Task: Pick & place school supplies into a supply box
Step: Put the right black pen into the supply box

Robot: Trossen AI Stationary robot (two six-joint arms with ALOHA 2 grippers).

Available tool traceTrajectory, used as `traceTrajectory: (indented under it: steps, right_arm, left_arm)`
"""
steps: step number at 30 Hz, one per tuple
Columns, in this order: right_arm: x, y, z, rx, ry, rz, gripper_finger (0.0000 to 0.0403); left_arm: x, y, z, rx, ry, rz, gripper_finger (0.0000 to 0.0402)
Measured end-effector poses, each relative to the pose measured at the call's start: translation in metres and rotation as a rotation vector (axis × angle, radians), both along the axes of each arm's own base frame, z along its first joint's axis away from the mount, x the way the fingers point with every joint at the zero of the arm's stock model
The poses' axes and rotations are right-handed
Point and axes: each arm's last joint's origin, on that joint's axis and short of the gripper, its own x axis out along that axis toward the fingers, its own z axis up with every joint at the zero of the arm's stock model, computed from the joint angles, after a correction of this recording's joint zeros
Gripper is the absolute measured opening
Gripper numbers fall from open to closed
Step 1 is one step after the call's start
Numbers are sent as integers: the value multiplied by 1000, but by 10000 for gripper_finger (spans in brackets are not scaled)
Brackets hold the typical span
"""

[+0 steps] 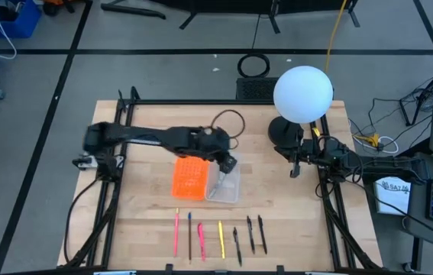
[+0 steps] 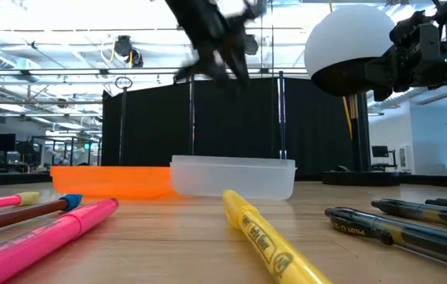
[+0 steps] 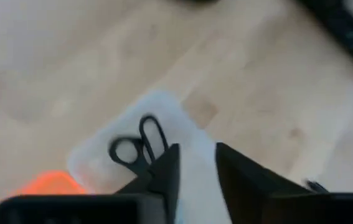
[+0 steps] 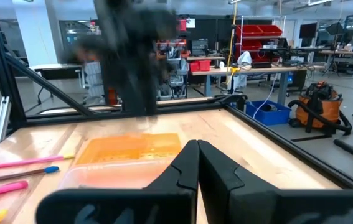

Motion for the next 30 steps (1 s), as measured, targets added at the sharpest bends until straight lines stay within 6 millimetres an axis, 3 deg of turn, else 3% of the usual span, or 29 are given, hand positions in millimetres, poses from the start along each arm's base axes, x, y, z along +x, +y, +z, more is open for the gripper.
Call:
traceTrajectory:
  steps: [4, 7, 11, 14, 16, 21, 24, 27, 30]
  right_arm:
    - [0, 0, 0, 5, -2, 1, 0]
    - [0, 0, 0, 40, -4, 5, 0]
    - [0, 2, -1, 52, 4, 84, 0]
    - [1, 4, -1, 49, 6, 133, 0]
    - [1, 4, -1, 45, 3, 134, 0]
    - [1, 7, -1, 5, 9, 228, 0]
    - [1, 9, -1, -7, 15, 297, 0]
    - [0, 9, -1, -11, 7, 317, 0]
    - [0, 9, -1, -15, 7, 315, 0]
  left_arm:
    - [-35, -24, 55, 262, -88, -190, 12]
    - [-65, -45, 85, 499, -96, -262, 11]
    - [-101, -60, 106, 681, -64, -168, 5]
    - [-126, -61, 106, 727, -58, -105, 9]
    - [-140, -61, 95, 691, -63, -212, 8]
    - [-156, -69, 43, 642, -186, -656, 6]
    - [-167, -61, 18, 684, -308, -729, 4]
    - [-180, -52, -19, 673, -379, -811, 4]
    - [-199, -40, -48, 632, -418, -748, 3]
